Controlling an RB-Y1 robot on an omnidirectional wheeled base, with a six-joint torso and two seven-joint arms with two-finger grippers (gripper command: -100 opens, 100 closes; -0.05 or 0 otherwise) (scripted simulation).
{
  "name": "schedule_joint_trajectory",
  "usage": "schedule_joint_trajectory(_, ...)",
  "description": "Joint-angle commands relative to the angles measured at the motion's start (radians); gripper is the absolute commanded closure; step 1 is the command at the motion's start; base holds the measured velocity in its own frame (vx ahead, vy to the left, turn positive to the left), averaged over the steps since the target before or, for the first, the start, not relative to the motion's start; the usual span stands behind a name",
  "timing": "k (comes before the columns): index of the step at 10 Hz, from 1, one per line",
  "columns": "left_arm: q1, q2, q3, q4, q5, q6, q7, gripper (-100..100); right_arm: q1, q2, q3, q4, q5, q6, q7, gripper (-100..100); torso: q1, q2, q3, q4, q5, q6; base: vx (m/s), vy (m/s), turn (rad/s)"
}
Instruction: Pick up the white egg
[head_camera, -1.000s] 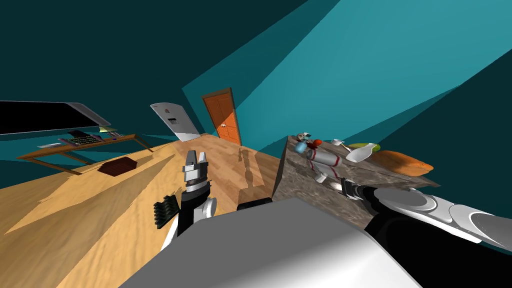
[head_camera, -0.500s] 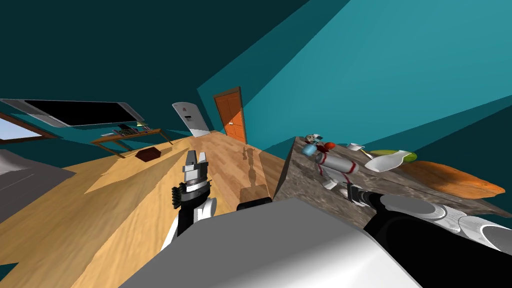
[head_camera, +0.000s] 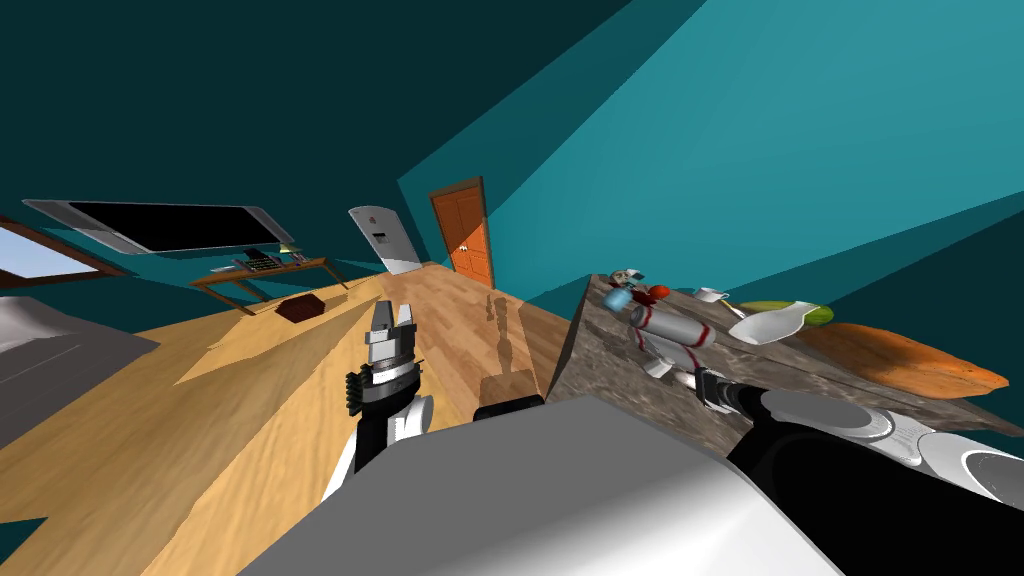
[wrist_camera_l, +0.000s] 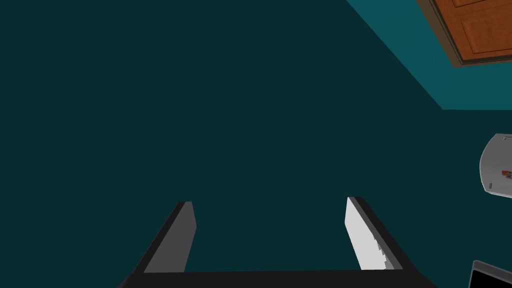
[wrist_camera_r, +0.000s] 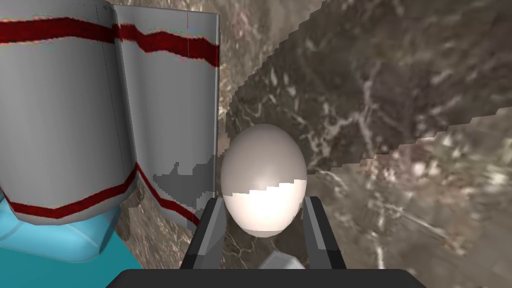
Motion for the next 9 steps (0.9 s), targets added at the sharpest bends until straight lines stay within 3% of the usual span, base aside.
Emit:
schedule_joint_trajectory(1, 0.000, 0.000, 0.000, 0.000, 0.000, 0.000, 0.000, 0, 0.000, 0.000, 0.000, 0.000, 0.000, 0.000, 0.000, 100, 0.000, 0.000, 0.000, 0.000, 0.000, 0.000, 0.000, 0.000, 0.000)
schedule_joint_trajectory(2, 0.000, 0.000, 0.000, 0.000, 0.000, 0.000, 0.000, 0, 0.000, 0.000, 0.000, 0.000, 0.000, 0.000, 0.000, 0, 0.000, 0.000, 0.000, 0.000, 0.000, 0.000, 0.000, 0.000, 0.000)
schedule_joint_trajectory(3, 0.000, 0.000, 0.000, 0.000, 0.000, 0.000, 0.000, 0, 0.020, -0.013, -0.021, -0.018, 0.005, 0.000, -0.002, 100, 0.000, 0.000, 0.000, 0.000, 0.000, 0.000, 0.021, 0.003, -0.241)
schedule_joint_trajectory(7, 0.000, 0.000, 0.000, 0.000, 0.000, 0.000, 0.000, 0, 0.056, -0.070, -0.065, -0.079, 0.020, -0.001, -0.004, 100, 0.002, -0.003, -0.002, -0.001, 0.001, 0.000, 0.056, 0.018, -0.222)
schedule_joint_trajectory(8, 0.000, 0.000, 0.000, 0.000, 0.000, 0.000, 0.000, 0, 0.061, -0.060, -0.070, -0.069, 0.020, -0.006, -0.005, 100, 0.003, -0.003, -0.002, -0.001, 0.001, 0.000, 0.019, 0.011, -0.037)
schedule_joint_trajectory(9, 0.000, 0.000, 0.000, 0.000, 0.000, 0.000, 0.000, 0, 0.063, -0.060, -0.073, -0.071, 0.021, -0.006, -0.005, 0, 0.002, -0.002, -0.001, 0.000, 0.001, 0.000, 0.000, 0.000, 0.000)
